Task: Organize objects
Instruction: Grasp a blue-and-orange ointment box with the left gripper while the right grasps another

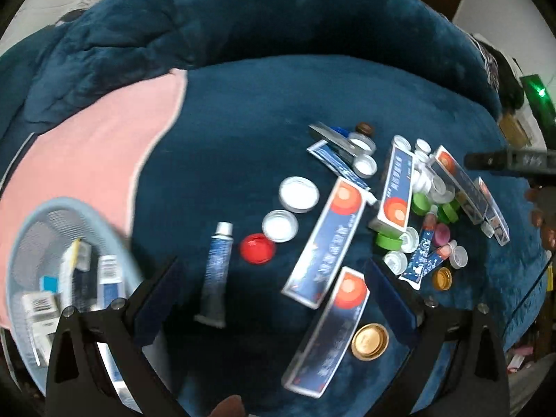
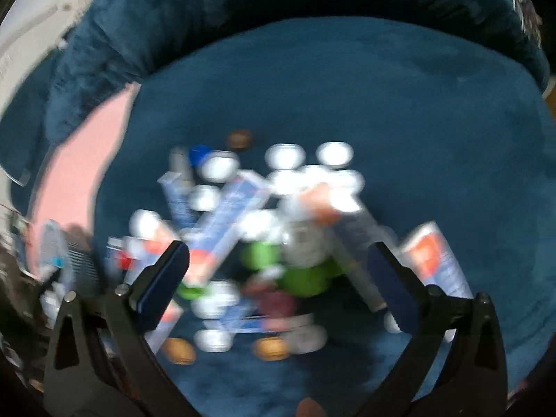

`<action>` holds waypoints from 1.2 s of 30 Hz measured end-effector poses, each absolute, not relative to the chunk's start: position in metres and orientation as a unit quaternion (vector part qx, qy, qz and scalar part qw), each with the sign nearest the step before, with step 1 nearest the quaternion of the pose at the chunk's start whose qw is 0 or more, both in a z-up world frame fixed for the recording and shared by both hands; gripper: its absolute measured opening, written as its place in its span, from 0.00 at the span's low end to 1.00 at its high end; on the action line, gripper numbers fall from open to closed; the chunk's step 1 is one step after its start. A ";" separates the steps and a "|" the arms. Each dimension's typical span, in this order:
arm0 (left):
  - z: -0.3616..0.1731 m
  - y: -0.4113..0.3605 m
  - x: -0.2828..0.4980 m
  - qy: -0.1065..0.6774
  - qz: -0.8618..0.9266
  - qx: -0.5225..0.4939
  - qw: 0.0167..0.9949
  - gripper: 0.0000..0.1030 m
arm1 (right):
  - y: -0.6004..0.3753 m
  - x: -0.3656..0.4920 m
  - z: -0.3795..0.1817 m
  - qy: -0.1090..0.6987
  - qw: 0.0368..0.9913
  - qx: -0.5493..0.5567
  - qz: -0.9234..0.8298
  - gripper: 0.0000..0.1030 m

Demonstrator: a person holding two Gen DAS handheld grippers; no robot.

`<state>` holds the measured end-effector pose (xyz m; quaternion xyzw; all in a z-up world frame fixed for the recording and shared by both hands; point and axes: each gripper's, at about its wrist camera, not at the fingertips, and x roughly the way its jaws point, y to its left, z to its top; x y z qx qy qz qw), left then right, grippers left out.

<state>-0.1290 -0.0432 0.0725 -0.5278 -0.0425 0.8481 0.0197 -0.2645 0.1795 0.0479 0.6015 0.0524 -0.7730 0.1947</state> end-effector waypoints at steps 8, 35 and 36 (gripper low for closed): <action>0.043 -0.012 -0.149 -0.025 0.834 -0.551 0.034 1.00 | 0.196 -0.276 0.002 0.157 0.183 0.603 -0.761 0.77; 0.025 -0.006 -0.159 -0.034 0.833 -0.551 0.029 0.41 | 0.213 -0.254 0.035 0.063 0.224 0.603 -0.763 0.40; 0.033 -0.008 -0.156 -0.038 0.838 -0.544 0.028 0.41 | 0.214 -0.250 0.040 0.058 0.229 0.601 -0.763 0.40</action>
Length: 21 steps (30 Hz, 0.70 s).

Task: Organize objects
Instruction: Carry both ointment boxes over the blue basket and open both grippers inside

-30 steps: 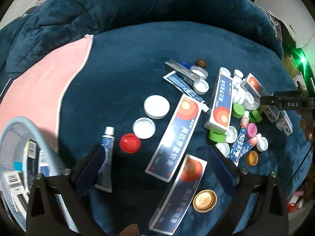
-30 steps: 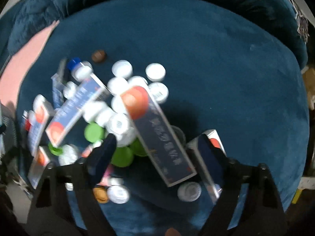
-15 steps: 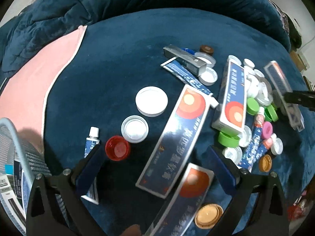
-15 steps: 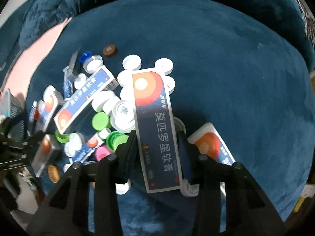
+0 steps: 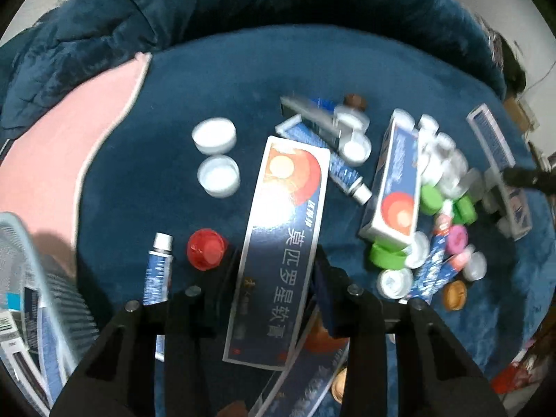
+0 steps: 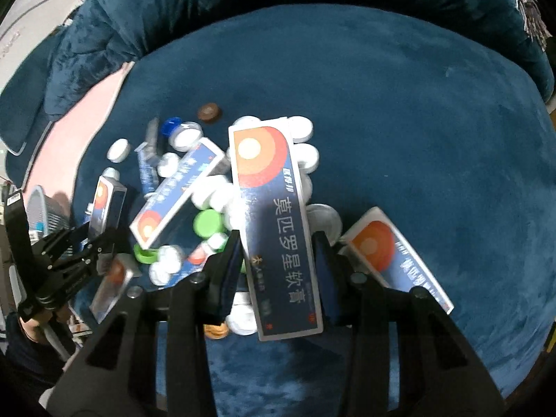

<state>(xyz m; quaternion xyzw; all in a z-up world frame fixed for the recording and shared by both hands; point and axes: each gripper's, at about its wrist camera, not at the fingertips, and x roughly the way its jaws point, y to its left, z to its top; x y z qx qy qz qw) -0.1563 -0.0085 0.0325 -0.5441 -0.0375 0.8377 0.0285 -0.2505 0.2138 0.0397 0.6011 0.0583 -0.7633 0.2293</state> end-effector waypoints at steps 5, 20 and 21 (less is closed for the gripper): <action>0.069 -0.024 -0.138 -0.059 0.855 -0.514 0.018 0.41 | 0.190 -0.234 0.057 0.054 0.255 0.590 -0.764 0.40; 0.112 -0.200 -0.029 -0.184 0.845 -0.482 -0.139 0.41 | 0.003 -0.134 0.094 0.079 0.438 0.559 -0.700 0.40; 0.109 -0.206 -0.023 -0.190 0.841 -0.486 -0.143 0.41 | -0.011 -0.124 0.094 0.084 0.451 0.557 -0.692 0.40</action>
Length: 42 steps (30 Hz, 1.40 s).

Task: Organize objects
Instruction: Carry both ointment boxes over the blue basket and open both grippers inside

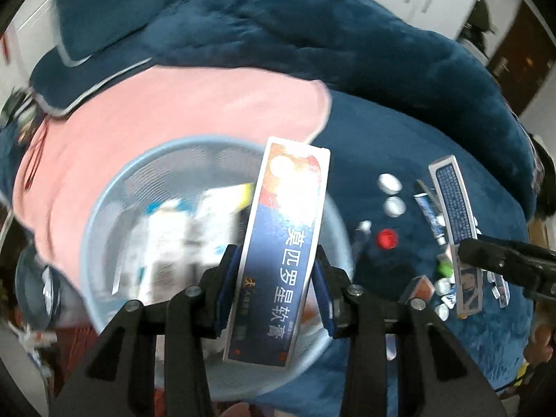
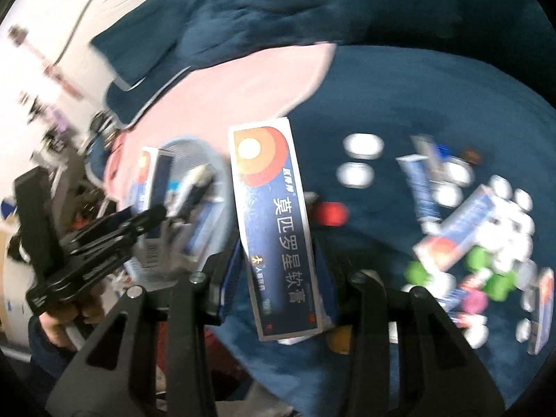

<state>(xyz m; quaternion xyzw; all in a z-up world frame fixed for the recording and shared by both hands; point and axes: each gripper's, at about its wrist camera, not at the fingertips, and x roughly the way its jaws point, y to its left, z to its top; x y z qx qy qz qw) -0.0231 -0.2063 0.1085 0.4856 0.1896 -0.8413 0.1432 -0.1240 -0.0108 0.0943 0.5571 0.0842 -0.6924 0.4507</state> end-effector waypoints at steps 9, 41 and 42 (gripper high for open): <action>0.084 -0.225 -0.002 0.207 -0.821 0.512 0.145 0.79 | -0.073 -0.081 0.086 0.079 0.486 0.570 -0.657 0.40; 0.081 -0.193 -0.010 0.164 -0.816 0.531 0.162 0.99 | -0.041 -0.094 0.060 -0.003 0.405 0.635 -0.658 0.94; 0.076 -0.191 -0.011 0.152 -0.810 0.541 0.166 0.99 | -0.039 -0.095 0.061 -0.002 0.406 0.633 -0.659 0.94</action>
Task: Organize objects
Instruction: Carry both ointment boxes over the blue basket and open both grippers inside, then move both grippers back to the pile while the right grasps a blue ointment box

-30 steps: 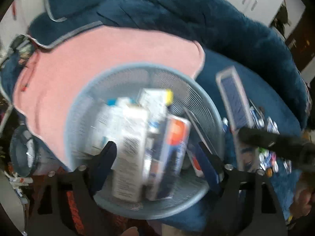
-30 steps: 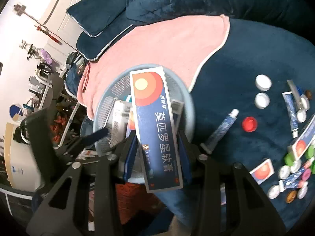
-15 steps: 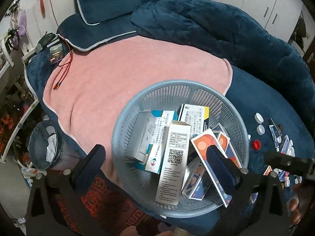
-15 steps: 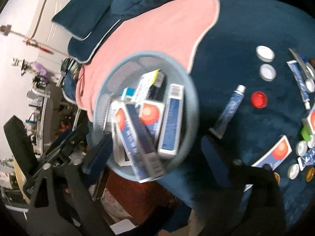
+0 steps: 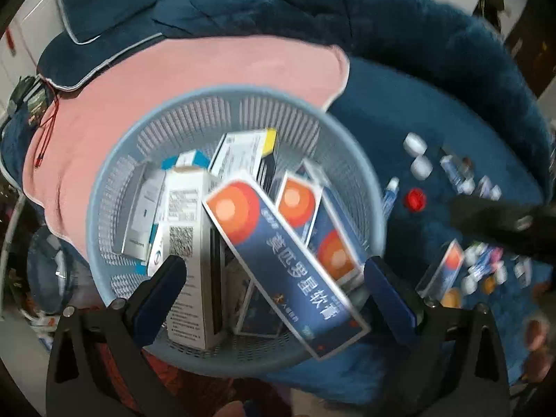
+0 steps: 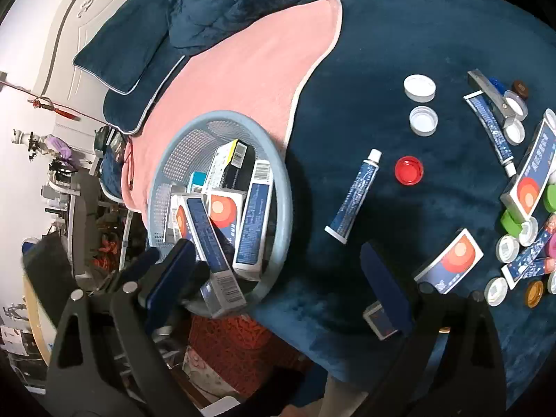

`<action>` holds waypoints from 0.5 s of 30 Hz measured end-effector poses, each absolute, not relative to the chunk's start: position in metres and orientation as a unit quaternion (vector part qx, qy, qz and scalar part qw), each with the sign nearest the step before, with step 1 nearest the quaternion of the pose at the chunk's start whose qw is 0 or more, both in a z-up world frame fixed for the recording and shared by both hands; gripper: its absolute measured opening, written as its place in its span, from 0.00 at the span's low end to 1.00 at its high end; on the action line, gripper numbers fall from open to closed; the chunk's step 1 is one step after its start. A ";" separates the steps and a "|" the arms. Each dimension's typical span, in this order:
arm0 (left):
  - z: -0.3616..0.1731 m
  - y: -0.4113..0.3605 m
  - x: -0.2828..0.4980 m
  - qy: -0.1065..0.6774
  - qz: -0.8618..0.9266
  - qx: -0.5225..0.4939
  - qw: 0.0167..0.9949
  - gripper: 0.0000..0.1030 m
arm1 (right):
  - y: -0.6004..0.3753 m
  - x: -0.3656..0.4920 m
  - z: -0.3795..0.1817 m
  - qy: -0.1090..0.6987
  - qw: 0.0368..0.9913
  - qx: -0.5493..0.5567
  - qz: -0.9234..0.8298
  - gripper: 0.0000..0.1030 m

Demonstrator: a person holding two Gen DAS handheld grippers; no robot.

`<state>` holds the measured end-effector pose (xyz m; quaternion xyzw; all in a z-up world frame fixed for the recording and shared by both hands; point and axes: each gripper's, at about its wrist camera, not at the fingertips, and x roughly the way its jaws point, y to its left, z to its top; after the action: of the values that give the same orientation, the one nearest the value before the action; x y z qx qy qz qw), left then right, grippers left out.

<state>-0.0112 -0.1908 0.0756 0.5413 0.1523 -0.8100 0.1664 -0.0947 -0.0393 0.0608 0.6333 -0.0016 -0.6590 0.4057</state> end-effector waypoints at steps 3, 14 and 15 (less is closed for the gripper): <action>0.068 -0.195 -0.004 0.125 -0.799 0.558 0.184 0.99 | -0.036 -0.095 0.062 0.009 0.404 0.630 -0.663 0.94; 0.091 -0.227 0.020 0.150 -0.803 0.527 0.233 0.99 | -0.021 -0.096 0.065 0.019 0.404 0.624 -0.669 0.94; 0.094 -0.226 0.019 0.152 -0.808 0.521 0.228 0.99 | -0.019 -0.097 0.065 0.019 0.403 0.623 -0.670 0.94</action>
<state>0.0186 -0.2264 0.0943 0.5213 0.1521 -0.8080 0.2284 -0.0966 -0.0194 0.0650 0.6233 0.0194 -0.6696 0.4035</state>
